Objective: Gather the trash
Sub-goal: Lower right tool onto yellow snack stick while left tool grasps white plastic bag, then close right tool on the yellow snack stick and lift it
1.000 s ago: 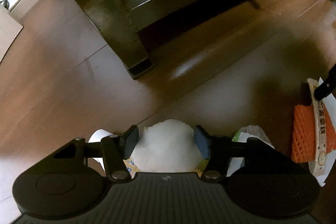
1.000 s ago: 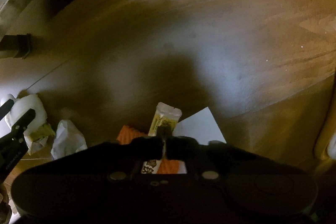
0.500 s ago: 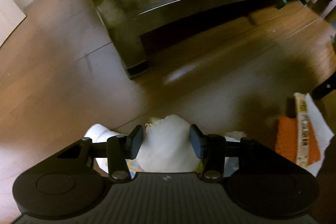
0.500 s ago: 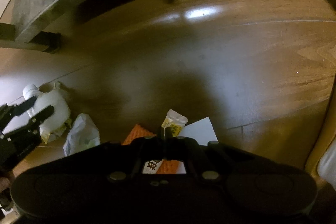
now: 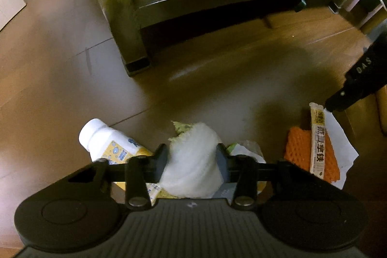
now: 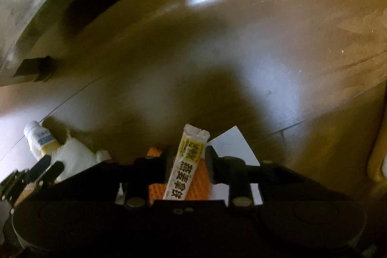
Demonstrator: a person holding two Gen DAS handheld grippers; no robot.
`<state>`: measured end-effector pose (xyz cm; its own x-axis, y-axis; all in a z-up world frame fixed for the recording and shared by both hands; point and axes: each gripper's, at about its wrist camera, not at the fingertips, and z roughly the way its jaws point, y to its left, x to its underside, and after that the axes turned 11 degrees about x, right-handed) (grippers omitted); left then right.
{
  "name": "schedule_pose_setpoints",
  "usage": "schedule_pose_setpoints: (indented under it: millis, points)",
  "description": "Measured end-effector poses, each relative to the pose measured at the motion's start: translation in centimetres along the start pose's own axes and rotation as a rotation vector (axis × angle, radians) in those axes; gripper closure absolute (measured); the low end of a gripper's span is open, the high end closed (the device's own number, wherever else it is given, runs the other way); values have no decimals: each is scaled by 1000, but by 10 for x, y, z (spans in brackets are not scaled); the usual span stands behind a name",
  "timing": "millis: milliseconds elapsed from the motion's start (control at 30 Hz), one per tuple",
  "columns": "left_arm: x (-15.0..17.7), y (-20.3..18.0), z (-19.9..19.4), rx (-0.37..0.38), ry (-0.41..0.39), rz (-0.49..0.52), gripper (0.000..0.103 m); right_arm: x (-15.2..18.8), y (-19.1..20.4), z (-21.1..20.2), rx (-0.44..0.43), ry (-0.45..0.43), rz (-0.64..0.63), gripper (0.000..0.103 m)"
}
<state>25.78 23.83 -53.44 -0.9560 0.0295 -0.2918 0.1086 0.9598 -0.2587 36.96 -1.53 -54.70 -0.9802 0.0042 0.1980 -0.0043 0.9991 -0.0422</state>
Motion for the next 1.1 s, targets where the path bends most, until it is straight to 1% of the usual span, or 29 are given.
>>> schedule_pose_setpoints:
  millis: [33, 100, 167, 367, 400, 433, 467, 500, 533, 567, 633, 767, 800, 833, 967, 1100]
  points:
    - [0, 1, 1, 10, 11, -13, 77, 0, 2, 3, 8, 9, 7, 68]
    - [1, 3, 2, 16, 11, -31, 77, -1, 7, 9, 16, 25, 6, 67]
    - [0, 3, 4, 15, 14, -17, 77, -1, 15, 13, 27, 30, -9, 64]
    - [3, 5, 2, 40, 25, -25, 76, -3, 29, 24, 49, 44, -38, 64]
    - [3, 6, 2, 44, 30, -27, 70, -4, 31, 24, 46, 40, -46, 64]
    - [3, 7, 2, 50, 33, -31, 57, -4, 33, 24, 46, 34, -58, 66]
    - [3, 7, 2, 54, 33, -35, 47, -5, 34, 22, 46, 29, -69, 75]
    - [3, 7, 1, 55, 25, -37, 30, -6, 36, 22, 50, 22, -84, 84]
    - [4, 6, 0, 56, 16, -32, 24, -6, 36, 22, 61, 19, -102, 93]
    - [4, 4, -1, 62, 14, -15, 24, -6, 36, 22, 65, 19, -112, 95]
    - [5, -2, 3, 56, 38, 47, 24, -7, 36, 21, 58, 18, -119, 96]
    - [9, -23, 14, 8, 85, 273, 24, -3, 38, 20, 61, 11, -131, 96]
    - [10, -27, 19, -9, 107, 326, 24, -2, 37, 20, 61, 10, -132, 96]
    - [11, -29, 23, -10, 124, 354, 24, -2, 38, 20, 62, 10, -134, 96]
    - [12, -32, 35, -16, 169, 407, 24, 0, 38, 20, 60, 9, -137, 97]
    - [11, -33, 44, -28, 190, 411, 24, 0, 35, 20, 54, 7, -140, 98]
